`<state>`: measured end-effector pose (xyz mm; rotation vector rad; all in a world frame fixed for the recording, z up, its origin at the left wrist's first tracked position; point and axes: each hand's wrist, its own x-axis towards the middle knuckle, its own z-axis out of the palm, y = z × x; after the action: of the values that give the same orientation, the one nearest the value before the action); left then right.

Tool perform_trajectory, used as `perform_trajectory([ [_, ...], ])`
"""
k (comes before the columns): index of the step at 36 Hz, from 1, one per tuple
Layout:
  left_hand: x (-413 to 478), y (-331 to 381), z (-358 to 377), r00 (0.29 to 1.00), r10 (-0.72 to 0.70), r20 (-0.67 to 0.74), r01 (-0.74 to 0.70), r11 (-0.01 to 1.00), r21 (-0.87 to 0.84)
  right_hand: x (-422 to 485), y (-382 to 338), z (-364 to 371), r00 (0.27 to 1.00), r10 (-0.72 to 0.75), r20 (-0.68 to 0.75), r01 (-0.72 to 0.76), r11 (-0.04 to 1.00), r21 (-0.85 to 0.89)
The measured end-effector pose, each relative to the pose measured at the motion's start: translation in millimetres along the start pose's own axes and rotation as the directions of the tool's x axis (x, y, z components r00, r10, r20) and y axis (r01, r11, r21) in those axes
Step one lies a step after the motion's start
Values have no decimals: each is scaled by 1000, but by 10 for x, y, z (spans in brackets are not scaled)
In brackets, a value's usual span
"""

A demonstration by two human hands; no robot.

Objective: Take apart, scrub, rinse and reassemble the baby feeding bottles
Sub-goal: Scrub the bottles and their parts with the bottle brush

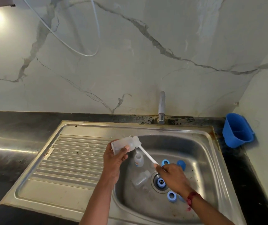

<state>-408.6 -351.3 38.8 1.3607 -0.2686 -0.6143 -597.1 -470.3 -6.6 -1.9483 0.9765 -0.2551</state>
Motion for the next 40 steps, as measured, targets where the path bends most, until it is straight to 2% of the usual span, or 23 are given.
perform_trajectory([
  [3,64,7,2,997,-26,-73,18,994,-106,-37,20,6,1000,-12,11,12,1000,5],
  [7,104,9,32,994,8,-107,-16,997,-76,-58,32,-20,1000,-12,22,13,1000,-18],
  [13,-10,-8,127,999,40,27,-42,997,71,36,-4,-43,1000,14,-12,-14,1000,-15],
  [18,34,-17,106,991,64,-116,-66,998,-12,39,-34,5,1000,-18,0,18,999,-33],
  [22,97,-16,127,970,108,-218,-105,994,27,17,-23,13,999,-32,10,32,997,-71],
  [27,126,-45,139,949,140,-282,-120,989,88,15,7,12,999,-35,5,35,994,-100],
  [30,174,-39,85,931,134,-341,-120,991,60,-22,24,13,999,-44,-3,44,993,-108],
  [32,209,-28,38,927,104,-361,-99,995,32,-41,47,9,998,-53,-26,51,994,-98],
  [35,194,-9,59,931,11,-366,-32,998,-49,-50,81,24,995,-92,-39,84,981,-173],
  [40,105,64,250,889,-285,-360,146,919,-367,-13,70,105,985,-141,-100,119,973,-198],
])
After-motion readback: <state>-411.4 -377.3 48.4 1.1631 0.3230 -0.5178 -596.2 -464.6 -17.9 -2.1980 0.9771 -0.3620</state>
